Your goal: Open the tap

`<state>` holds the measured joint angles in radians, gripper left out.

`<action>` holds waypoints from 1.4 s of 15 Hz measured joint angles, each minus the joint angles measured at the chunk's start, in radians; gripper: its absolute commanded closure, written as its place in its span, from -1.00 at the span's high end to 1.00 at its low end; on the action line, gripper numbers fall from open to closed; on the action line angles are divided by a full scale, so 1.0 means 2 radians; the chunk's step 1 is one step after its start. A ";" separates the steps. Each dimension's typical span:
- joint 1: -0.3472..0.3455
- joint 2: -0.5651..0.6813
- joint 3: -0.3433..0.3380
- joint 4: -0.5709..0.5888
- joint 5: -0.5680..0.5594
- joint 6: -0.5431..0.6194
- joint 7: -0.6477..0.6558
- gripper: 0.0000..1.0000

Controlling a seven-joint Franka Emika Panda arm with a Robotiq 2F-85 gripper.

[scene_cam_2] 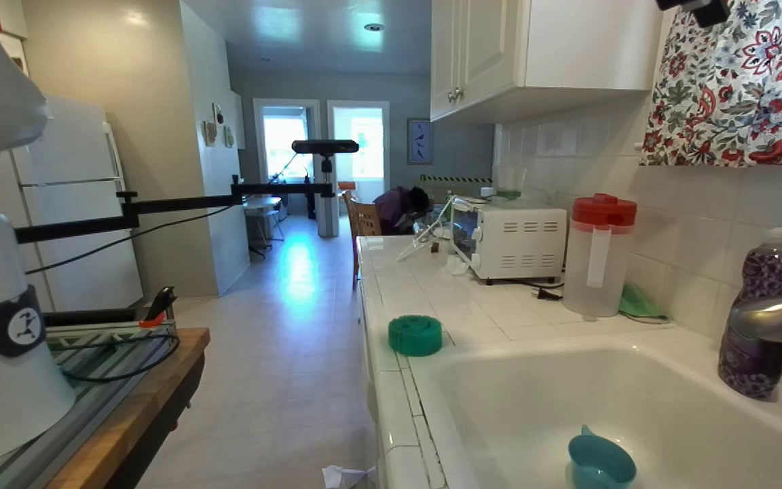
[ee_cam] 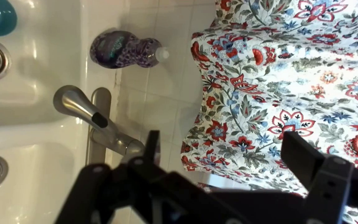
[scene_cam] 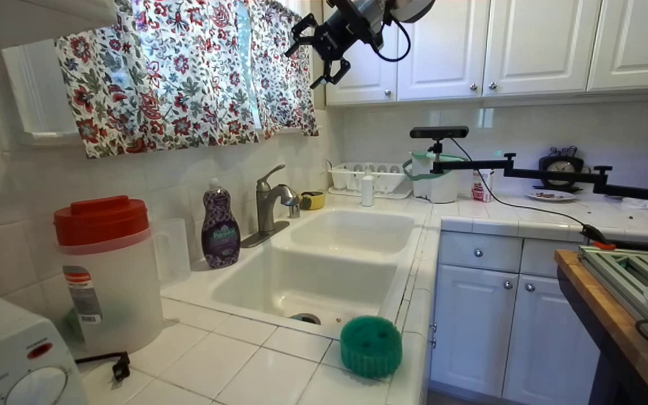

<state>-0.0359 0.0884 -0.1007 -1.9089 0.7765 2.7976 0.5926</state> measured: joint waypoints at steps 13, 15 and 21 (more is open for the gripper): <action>-0.031 0.132 -0.044 0.085 -0.023 0.040 0.125 1.00; -0.031 0.155 -0.060 0.109 -0.039 0.010 0.157 1.00; -0.057 0.195 -0.064 0.195 -0.064 -0.049 0.199 1.00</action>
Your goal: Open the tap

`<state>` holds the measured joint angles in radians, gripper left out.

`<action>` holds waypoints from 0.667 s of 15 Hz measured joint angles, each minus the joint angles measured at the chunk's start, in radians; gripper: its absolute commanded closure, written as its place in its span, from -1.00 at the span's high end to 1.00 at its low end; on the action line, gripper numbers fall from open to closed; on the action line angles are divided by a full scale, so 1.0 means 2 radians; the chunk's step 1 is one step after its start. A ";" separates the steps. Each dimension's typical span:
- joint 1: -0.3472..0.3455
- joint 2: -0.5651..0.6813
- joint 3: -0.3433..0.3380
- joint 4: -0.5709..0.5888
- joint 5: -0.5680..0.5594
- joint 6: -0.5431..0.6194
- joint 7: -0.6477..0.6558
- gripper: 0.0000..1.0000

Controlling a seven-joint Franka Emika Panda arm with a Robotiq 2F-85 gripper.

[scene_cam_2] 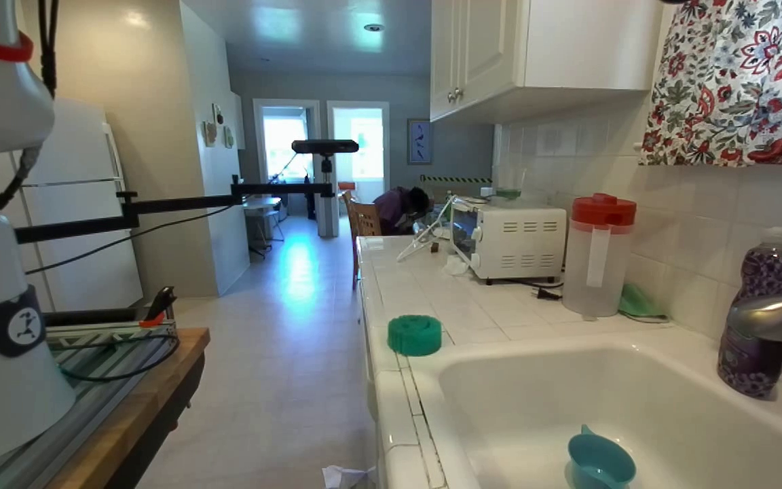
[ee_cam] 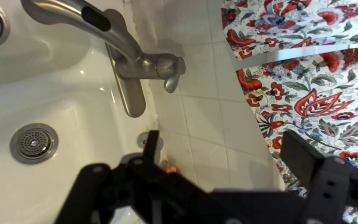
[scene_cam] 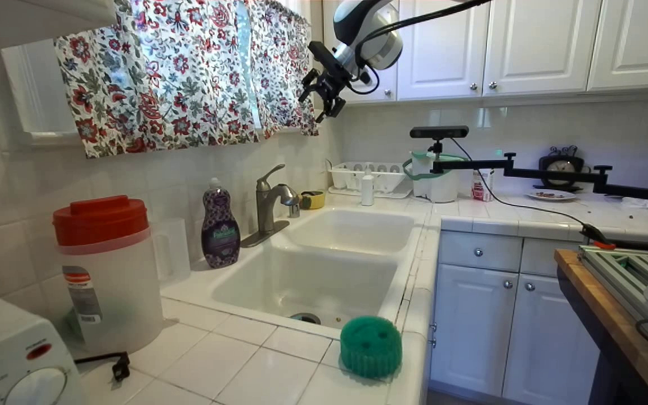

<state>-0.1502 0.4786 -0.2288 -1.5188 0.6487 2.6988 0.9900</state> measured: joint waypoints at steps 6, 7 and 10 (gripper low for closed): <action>-0.003 0.011 0.002 0.019 -0.006 -0.005 0.017 1.00; -0.005 0.011 0.004 0.019 -0.006 -0.003 0.017 1.00; -0.011 0.024 0.005 0.019 -0.022 -0.001 0.017 1.00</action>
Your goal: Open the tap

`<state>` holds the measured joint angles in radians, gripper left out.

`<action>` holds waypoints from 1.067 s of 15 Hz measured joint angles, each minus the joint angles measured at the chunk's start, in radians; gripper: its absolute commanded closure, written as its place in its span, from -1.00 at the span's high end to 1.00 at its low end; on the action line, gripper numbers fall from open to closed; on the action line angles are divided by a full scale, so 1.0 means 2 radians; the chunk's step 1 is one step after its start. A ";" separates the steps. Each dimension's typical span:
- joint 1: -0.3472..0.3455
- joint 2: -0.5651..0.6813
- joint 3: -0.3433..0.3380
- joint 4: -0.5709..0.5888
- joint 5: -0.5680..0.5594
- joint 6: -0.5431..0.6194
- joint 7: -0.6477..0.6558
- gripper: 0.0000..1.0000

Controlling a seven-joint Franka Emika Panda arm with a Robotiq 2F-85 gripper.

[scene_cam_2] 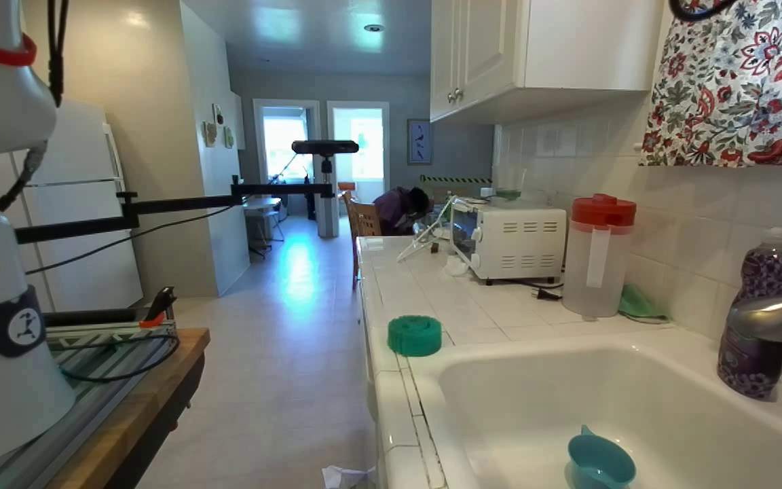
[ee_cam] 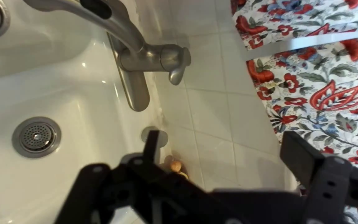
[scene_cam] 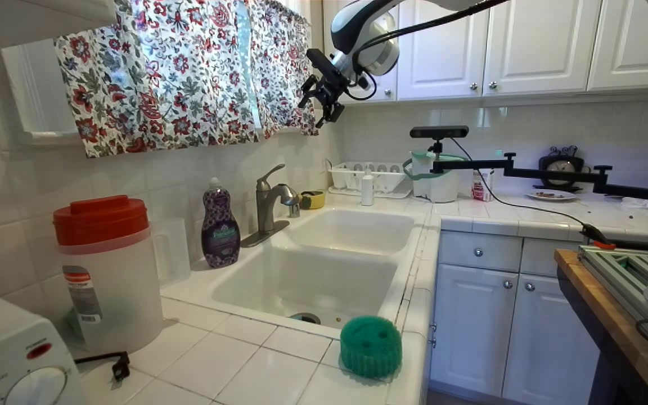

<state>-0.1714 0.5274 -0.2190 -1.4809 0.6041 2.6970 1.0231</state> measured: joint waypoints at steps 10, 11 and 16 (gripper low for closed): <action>-0.007 0.082 0.031 0.029 -0.025 0.108 -0.004 1.00; -0.007 0.090 0.038 0.036 -0.025 0.119 -0.004 1.00; -0.007 0.127 0.052 0.073 -0.025 0.138 -0.003 1.00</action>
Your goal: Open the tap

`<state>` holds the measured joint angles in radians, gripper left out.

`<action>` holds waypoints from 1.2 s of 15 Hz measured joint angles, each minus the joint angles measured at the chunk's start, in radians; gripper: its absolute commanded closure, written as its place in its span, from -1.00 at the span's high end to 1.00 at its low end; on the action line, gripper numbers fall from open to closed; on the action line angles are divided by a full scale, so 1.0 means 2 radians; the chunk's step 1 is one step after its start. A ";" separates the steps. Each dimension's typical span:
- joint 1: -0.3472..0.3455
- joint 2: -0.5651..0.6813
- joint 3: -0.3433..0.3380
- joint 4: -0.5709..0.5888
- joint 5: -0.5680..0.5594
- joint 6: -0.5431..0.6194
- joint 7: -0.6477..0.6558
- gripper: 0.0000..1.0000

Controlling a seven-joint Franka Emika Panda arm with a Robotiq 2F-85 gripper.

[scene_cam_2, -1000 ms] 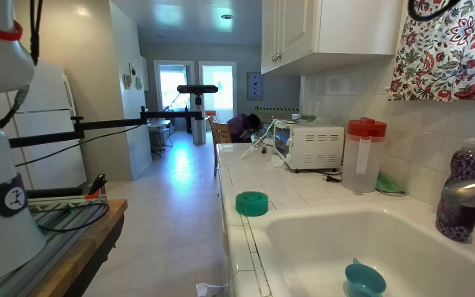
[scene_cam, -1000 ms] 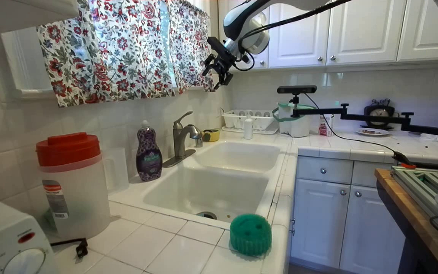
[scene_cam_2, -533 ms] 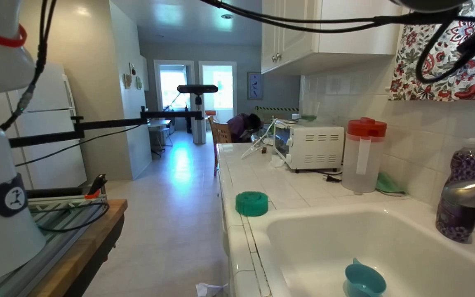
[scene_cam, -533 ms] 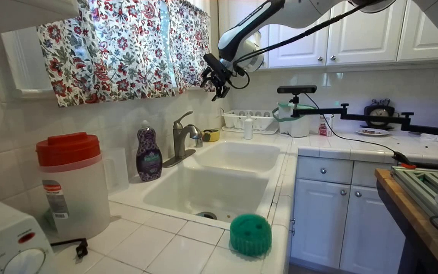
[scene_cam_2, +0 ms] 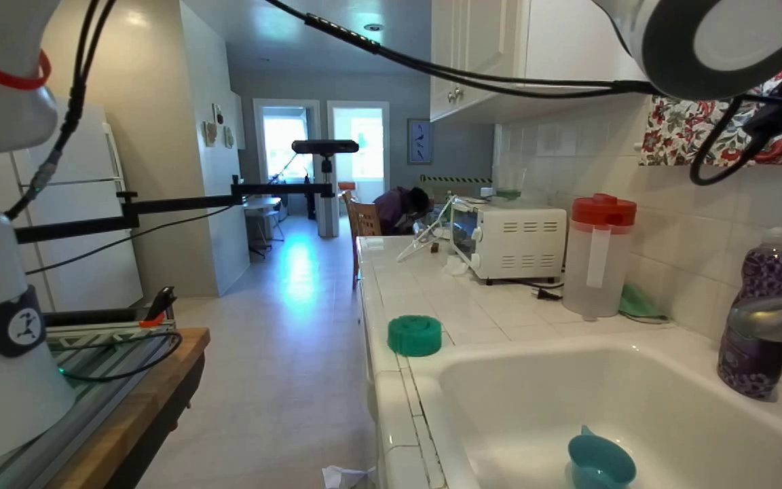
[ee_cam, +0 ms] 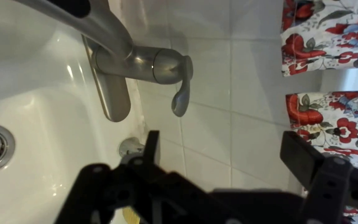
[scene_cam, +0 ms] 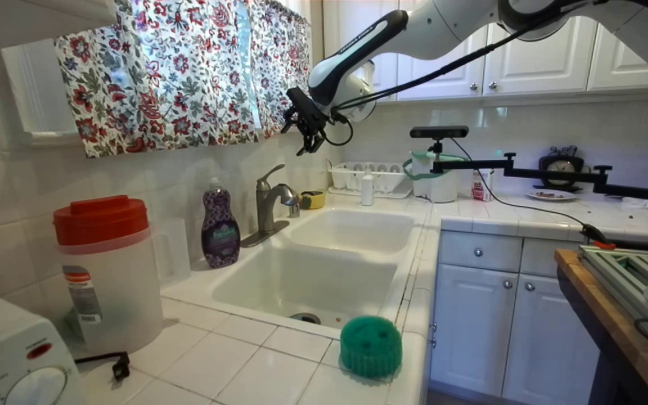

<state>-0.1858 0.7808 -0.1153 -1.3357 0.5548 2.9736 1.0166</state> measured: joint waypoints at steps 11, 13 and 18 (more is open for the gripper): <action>-0.001 0.046 -0.017 0.048 0.000 -0.004 0.025 1.00; -0.003 0.047 -0.020 0.048 -0.003 -0.011 0.025 1.00; -0.005 0.069 -0.024 0.058 -0.036 -0.026 0.025 1.00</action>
<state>-0.1949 0.9189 -0.1643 -1.2207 0.4830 2.9216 1.0658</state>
